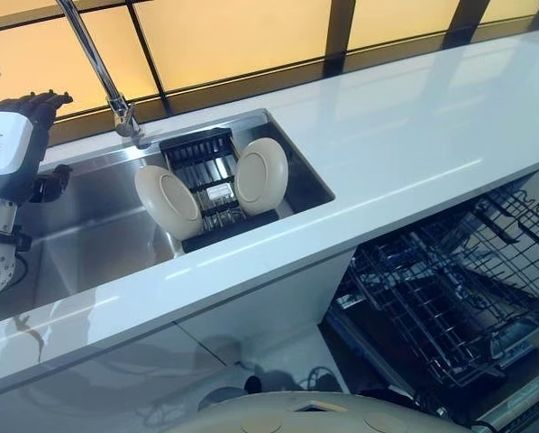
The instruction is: Pick up plates and place into dishwasher.
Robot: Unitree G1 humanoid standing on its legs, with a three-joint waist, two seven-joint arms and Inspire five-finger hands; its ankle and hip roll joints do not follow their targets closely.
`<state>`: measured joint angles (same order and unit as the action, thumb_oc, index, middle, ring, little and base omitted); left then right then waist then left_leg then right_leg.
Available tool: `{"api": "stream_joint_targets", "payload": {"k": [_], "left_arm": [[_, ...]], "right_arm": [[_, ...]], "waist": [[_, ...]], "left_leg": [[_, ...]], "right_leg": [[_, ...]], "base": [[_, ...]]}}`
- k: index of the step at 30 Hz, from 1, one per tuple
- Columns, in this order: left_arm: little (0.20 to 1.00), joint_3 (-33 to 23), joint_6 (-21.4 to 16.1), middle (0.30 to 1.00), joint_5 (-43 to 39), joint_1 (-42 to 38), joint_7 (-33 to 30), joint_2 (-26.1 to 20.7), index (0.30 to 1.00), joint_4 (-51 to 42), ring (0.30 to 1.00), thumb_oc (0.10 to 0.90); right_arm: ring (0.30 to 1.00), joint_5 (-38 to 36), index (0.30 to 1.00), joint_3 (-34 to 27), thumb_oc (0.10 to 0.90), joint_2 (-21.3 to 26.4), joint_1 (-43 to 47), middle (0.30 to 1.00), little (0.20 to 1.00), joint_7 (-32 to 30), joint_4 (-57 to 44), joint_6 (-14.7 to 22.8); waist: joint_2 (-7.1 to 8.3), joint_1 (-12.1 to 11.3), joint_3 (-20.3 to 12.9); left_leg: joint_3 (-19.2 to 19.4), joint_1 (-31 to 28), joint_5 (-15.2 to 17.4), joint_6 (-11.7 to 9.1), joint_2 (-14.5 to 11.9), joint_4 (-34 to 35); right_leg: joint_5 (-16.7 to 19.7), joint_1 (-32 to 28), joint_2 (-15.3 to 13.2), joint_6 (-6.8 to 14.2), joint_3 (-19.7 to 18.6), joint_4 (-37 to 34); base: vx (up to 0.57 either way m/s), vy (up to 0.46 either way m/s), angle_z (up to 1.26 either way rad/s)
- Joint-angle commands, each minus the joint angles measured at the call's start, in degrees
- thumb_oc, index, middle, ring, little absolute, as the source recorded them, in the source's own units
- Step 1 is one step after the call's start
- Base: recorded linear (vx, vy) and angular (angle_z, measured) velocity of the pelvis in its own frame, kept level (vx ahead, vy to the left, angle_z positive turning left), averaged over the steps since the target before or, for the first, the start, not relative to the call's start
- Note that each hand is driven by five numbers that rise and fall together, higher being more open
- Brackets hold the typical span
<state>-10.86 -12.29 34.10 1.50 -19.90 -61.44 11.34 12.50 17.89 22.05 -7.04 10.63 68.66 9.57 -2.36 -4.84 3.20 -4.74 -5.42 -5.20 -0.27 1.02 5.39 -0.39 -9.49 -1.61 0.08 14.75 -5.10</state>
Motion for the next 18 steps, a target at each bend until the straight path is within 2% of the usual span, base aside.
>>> {"api": "stream_joint_targets", "payload": {"k": [1,11,14,15,18], "left_arm": [[0.900,-3.5,0.1,0.900,1.6,-6.7,-1.2,-6.6,0.900,-2.7,0.900,0.800],[0.900,1.2,-1.7,0.900,5.3,-9.5,4.4,-7.5,0.900,-5.0,0.900,0.800],[0.900,2.2,-2.9,0.900,5.8,-10.1,5.5,-7.4,0.900,-4.7,0.900,0.800],[0.900,2.8,-3.5,0.900,6.3,-10.1,5.4,-7.3,0.900,-4.5,0.900,0.800],[0.900,3.8,-3.8,0.900,7.3,-10.3,6.1,-6.8,0.900,-4.8,0.900,0.800]], "right_arm": [[0.900,0.3,0.900,0.4,0.800,0.7,1.6,0.900,0.900,2.8,-1.8,3.4],[0.900,0.9,0.900,0.4,0.800,0.9,1.9,0.900,0.900,3.5,-1.2,3.3],[0.900,-0.5,0.900,2.1,0.800,0.6,1.3,0.900,0.900,3.1,-5.5,-0.8],[0.900,-1.2,0.900,2.9,0.800,0.4,1.4,0.900,0.900,3.3,-8.6,-3.9],[0.900,-1.8,0.900,3.2,0.800,0.1,1.7,0.900,0.900,3.7,-10.9,-6.7]], "waist": [[-0.11,1.3,-1.3],[-0.39,2.1,-1.2],[-0.36,2.4,-1.0],[-0.29,2.5,-1.0],[-0.26,2.6,-1.3]], "left_leg": [[2.8,-1.8,6.3,0.3,3.8,-0.4],[2.8,-2.2,6.5,0.5,3.9,-0.4],[2.7,-2.6,6.5,0.6,4.1,-0.4],[2.8,-2.5,6.4,0.5,4.0,-0.4],[2.8,-2.3,6.2,0.5,4.0,-0.4]], "right_leg": [[-2.4,1.9,-0.9,4.4,-2.4,4.4],[-2.3,1.9,-0.6,4.5,-3.6,4.4],[-2.3,1.5,-0.6,4.4,-3.6,4.1],[-2.1,1.6,-0.6,4.4,-3.8,4.1],[-1.9,1.9,-0.5,4.4,-4.2,4.0]], "base": [[0.00,0.000,0.00],[0.00,0.001,-0.03],[0.01,-0.009,-0.07],[0.01,-0.016,-0.06],[0.00,-0.007,-0.01]]}}
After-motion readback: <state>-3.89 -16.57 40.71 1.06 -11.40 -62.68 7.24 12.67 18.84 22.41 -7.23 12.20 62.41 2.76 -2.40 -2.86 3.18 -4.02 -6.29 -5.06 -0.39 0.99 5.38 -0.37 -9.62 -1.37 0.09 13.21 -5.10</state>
